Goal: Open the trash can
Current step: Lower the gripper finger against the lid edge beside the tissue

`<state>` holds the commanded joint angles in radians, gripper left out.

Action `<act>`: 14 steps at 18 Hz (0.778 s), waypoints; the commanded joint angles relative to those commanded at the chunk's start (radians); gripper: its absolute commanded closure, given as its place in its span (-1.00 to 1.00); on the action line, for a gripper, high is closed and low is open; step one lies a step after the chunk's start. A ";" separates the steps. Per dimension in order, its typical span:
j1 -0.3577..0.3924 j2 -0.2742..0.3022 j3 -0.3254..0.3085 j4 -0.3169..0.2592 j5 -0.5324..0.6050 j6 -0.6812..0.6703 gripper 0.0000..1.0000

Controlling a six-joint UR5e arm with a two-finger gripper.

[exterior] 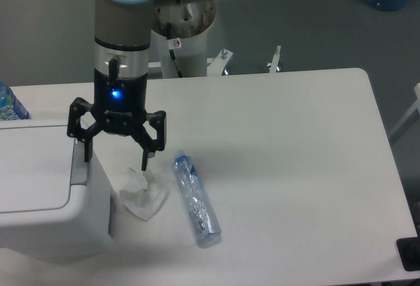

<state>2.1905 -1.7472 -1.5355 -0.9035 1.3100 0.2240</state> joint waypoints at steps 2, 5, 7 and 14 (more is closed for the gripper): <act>0.000 0.000 0.000 0.002 0.000 0.000 -1.00; -0.005 -0.005 0.000 0.000 0.000 0.002 -1.00; -0.006 -0.006 0.000 0.000 0.000 0.000 -1.00; -0.008 -0.014 0.002 0.000 0.000 0.000 -1.00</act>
<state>2.1829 -1.7610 -1.5340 -0.9035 1.3100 0.2240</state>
